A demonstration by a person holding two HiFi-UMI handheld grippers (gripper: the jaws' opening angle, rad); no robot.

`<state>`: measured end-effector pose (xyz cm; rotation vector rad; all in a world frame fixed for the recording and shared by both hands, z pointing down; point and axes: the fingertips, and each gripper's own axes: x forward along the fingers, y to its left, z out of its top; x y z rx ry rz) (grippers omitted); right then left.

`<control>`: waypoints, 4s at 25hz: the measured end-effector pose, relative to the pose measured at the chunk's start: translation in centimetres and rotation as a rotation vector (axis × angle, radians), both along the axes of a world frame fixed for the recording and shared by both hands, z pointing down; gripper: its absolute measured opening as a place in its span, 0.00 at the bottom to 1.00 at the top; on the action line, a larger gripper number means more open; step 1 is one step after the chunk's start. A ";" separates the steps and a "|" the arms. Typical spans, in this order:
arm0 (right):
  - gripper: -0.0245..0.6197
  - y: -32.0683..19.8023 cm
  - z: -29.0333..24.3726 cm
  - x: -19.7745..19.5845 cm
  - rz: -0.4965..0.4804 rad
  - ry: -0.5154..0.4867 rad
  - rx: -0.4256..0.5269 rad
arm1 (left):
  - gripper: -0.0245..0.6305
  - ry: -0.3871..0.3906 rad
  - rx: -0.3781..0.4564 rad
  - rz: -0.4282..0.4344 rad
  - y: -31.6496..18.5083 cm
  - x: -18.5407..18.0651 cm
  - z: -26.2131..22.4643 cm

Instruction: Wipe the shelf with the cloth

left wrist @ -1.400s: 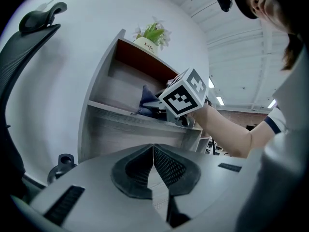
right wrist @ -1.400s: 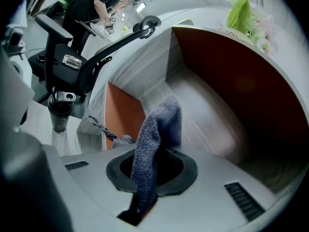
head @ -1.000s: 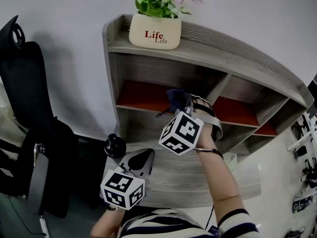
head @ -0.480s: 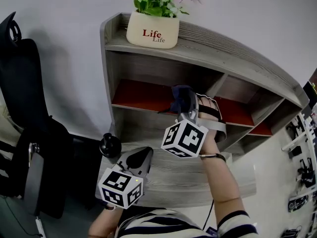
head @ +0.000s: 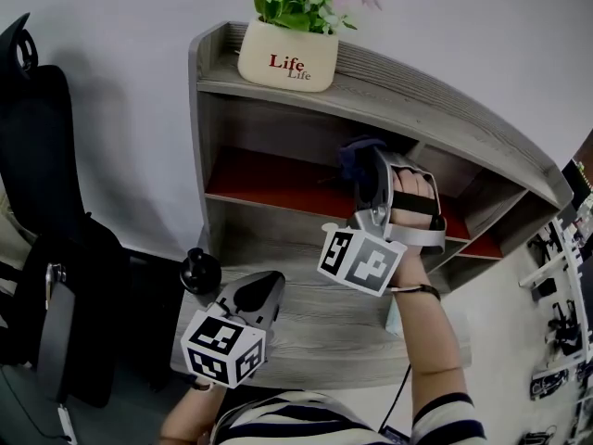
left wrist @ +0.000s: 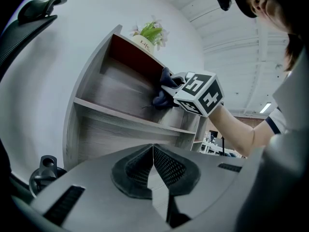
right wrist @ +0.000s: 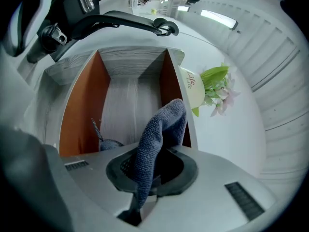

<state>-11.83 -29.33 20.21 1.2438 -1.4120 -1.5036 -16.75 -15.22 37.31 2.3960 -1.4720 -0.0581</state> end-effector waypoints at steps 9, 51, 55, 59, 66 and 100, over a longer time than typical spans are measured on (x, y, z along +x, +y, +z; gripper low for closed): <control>0.11 -0.5 -1.5 1.7 0.085 0.086 0.132 | 0.06 0.005 -0.001 0.006 -0.5 0.2 0.0; 0.11 -1.1 10.5 3.1 0.171 0.137 -0.236 | 0.06 0.012 -0.038 0.008 -0.3 0.1 1.2; 0.11 -0.9 11.0 3.0 0.157 0.119 -0.253 | 0.06 0.010 -0.034 0.014 -0.2 0.3 1.1; 0.11 -0.8 11.2 3.0 0.147 0.098 -0.268 | 0.06 0.007 -0.031 0.017 0.0 0.4 0.9; 0.11 -0.2 9.2 2.6 0.063 -0.019 -0.201 | 0.06 -0.003 -0.019 0.017 0.6 0.7 0.4; 0.11 5.7 -5.9 7.8 -0.387 -0.684 -0.045 | 0.06 -0.093 0.164 -0.001 0.0 2.6 -6.9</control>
